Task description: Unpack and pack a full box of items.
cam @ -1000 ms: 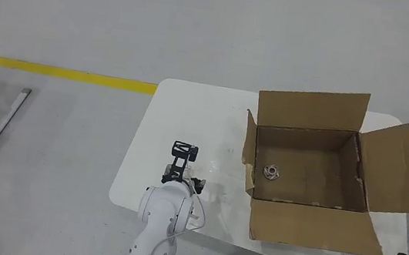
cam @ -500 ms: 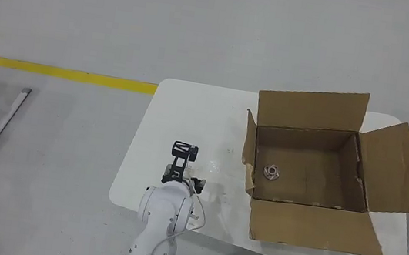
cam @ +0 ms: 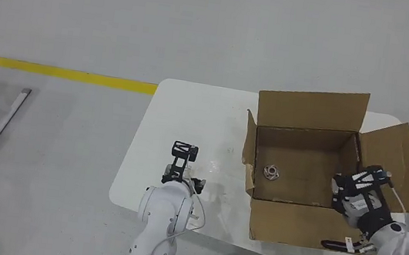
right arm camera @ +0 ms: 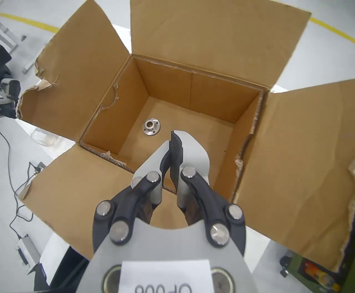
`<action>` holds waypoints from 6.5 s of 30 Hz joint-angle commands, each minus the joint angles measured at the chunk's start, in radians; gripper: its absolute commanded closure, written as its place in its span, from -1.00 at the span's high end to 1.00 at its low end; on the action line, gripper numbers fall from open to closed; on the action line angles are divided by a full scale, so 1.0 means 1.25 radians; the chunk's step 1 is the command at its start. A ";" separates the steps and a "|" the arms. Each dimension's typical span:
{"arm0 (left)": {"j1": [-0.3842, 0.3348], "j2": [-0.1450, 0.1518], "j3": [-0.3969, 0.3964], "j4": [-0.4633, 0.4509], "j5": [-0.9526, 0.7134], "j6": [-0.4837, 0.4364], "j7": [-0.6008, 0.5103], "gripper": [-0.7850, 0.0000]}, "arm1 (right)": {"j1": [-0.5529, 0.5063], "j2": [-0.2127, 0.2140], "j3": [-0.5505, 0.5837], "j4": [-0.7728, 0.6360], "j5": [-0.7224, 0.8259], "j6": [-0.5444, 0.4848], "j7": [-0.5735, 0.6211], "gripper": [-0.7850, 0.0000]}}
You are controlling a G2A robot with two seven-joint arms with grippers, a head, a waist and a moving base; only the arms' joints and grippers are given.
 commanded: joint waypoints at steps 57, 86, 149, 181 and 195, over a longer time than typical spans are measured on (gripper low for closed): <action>0.000 0.000 0.000 0.000 0.000 0.000 0.000 1.00 | 0.505 -0.051 -0.399 0.536 -0.120 0.154 0.144 -1.00; 0.000 0.000 0.000 0.000 0.000 0.000 0.000 1.00 | 0.585 -0.081 -0.454 0.727 -0.098 0.206 0.103 -0.74; 0.000 0.000 0.000 0.000 0.000 0.000 0.000 1.00 | 0.648 -0.127 -0.481 0.884 -0.087 0.185 0.116 -0.29; 0.000 0.000 0.000 0.000 0.000 0.000 0.000 1.00 | 0.557 -0.101 -0.341 0.761 -0.149 0.210 0.180 -1.00; 0.000 0.000 0.000 0.000 0.000 0.000 0.000 1.00 | 0.565 -0.106 -0.343 0.775 -0.152 0.212 0.178 -0.32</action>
